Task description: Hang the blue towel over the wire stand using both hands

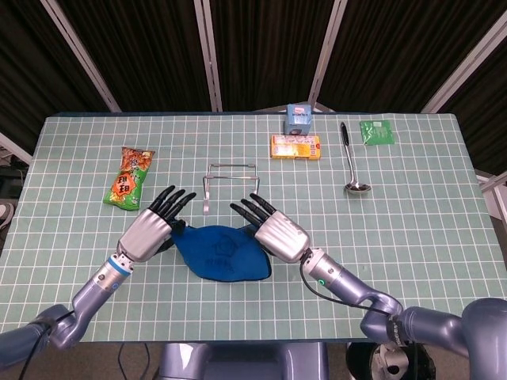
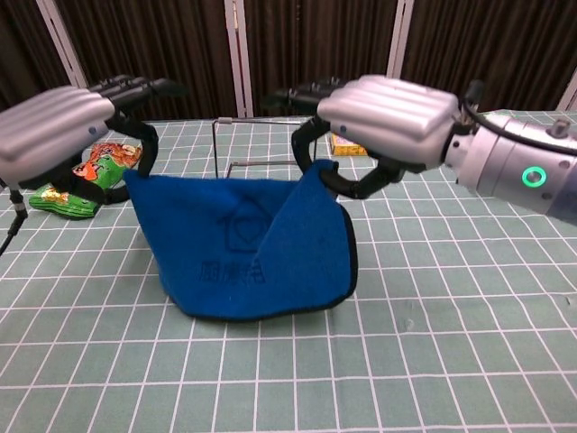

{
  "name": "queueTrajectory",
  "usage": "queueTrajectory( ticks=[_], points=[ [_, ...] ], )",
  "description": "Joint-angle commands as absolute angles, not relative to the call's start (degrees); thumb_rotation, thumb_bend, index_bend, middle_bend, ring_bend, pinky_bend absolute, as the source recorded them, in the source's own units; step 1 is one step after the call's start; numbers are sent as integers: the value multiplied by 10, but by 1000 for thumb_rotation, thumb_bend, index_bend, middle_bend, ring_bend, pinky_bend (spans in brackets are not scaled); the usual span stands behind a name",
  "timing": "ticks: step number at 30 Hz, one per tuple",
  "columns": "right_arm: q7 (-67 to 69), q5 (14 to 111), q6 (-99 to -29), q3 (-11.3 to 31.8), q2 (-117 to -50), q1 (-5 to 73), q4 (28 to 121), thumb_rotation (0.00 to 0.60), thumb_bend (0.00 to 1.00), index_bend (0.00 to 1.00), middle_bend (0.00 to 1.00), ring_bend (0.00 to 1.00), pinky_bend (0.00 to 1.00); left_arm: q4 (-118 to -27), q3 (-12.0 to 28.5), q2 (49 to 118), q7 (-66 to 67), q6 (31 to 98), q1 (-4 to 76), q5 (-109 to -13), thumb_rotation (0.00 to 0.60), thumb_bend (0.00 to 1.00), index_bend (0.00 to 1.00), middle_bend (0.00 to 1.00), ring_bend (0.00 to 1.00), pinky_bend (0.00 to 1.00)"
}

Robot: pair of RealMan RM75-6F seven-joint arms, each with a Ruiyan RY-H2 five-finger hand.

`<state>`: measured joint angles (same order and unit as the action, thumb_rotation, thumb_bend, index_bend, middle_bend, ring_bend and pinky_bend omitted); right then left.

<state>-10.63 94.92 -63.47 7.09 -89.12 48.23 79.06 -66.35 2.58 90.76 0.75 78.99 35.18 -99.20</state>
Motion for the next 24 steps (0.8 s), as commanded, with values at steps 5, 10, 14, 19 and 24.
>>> queueTrajectory(
  ticks=[5,10,14,19,24],
  points=[
    [-126,902,-638,143,-827,499,851,600,602,614,27,0,0,-742,96,855,40,795,372,-950,600,456,806,0,0,0],
    [-127,865,-626,179,-816,514,852,600,601,614,27,0,0,-745,137,857,40,783,394,-917,600,455,806,0,0,0],
    [-136,824,-598,203,-818,533,834,600,601,614,29,0,0,-743,168,861,48,760,417,-887,600,455,806,0,0,0],
    [-131,787,-577,218,-836,553,796,600,601,614,35,0,1,-732,194,865,68,730,445,-855,600,453,807,0,0,0],
    [-100,764,-560,215,-864,565,735,600,601,614,35,0,1,-695,204,880,75,700,468,-825,600,455,807,0,0,0]
  ],
)
